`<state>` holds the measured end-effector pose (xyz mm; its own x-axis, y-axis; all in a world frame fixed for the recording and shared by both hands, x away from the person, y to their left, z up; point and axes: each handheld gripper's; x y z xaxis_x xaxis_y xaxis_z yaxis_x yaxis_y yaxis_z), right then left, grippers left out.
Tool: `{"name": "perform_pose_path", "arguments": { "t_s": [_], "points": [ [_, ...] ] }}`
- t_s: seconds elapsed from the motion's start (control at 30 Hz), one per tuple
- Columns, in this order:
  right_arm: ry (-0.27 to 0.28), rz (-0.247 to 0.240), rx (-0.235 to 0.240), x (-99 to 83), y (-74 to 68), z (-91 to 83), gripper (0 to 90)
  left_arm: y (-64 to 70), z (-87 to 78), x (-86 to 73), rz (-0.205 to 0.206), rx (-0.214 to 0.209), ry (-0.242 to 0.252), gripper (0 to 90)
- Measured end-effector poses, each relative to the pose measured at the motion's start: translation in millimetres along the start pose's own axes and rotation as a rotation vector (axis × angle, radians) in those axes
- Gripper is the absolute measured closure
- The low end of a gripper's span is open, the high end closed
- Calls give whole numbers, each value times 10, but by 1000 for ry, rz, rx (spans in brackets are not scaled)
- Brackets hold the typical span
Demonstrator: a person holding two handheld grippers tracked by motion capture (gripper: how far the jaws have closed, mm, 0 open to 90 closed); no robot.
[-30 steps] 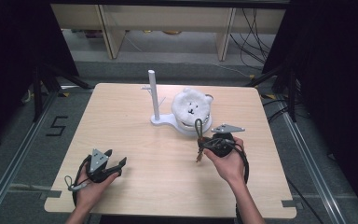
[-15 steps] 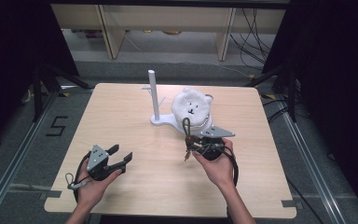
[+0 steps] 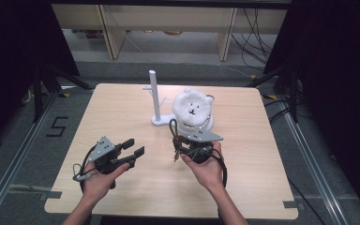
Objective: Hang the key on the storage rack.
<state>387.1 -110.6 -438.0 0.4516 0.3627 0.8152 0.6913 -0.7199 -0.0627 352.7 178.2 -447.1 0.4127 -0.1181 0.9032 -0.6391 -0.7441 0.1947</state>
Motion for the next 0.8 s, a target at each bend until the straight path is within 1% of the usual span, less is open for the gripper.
{"name": "perform_pose_path", "arguments": {
  "t_s": [0.03,0.07,0.1,0.13,0.17,0.2,0.23,0.27,0.3,0.33,0.37,0.4,0.43,0.47,0.53,0.57,0.6,0.63,0.67,0.7,0.73,0.77,0.8],
  "points": [
    [13,-1,17,5,-12,23,688,11,10,19,-3,-11,3,465],
    [10,3,15,10,-32,21,688,21,21,38,-5,-19,8,472],
    [10,-14,13,18,-32,20,688,32,30,57,-5,-28,11,479],
    [21,-11,18,20,-40,32,688,43,33,76,-5,-34,8,486],
    [16,-6,16,22,-69,34,688,54,45,107,-7,-48,10,502],
    [16,-6,16,22,-69,34,688,54,45,107,-7,-48,10,511],
    [18,-19,13,23,-66,39,688,60,57,126,-10,-58,15,511],
    [31,-27,12,22,-78,53,688,65,66,141,-8,-63,19,529],
    [18,-15,20,20,-100,52,688,70,73,151,-6,-66,19,555],
    [18,-15,20,20,-100,52,688,74,85,164,-1,-72,18,555],
    [37,-20,32,18,-103,75,688,82,105,179,-1,-80,15,562],
    [19,-21,22,18,-117,64,688,88,120,189,-1,-87,13,568],
    [39,-29,31,17,-130,89,688,100,144,208,-3,-98,9,581],
    [39,-29,31,17,-130,89,688,100,144,208,-3,-98,9,586],
    [33,-28,29,18,-163,99,688,115,179,233,-6,-119,14,596],
    [33,-28,29,18,-163,99,688,121,187,246,-3,-117,9,596],
    [31,-57,32,24,-154,105,688,124,200,257,0,-122,8,597],
    [35,-37,39,19,-183,119,688,128,209,264,-2,-124,8,604],
    [35,-37,39,19,-183,119,688,130,221,274,0,-129,8,604],
    [30,-46,34,20,-194,118,688,134,234,285,0,-130,6,606],
    [34,-72,35,26,-186,126,688,135,247,291,1,-131,9,609],
    [50,-51,43,22,-202,144,688,135,258,296,1,-131,8,611],
    [49,-50,42,18,-216,146,688,135,270,299,1,-131,6,614]
  ]
}}
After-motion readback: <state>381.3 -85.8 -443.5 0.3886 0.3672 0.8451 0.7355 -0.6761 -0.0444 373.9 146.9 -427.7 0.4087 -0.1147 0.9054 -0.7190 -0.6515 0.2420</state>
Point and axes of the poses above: each handheld gripper's, and its own axes: z roughly forward along the jaws, x roughly out of its top, y roughly to its right, and after that the axes turned 10 degrees about -y, right-handed
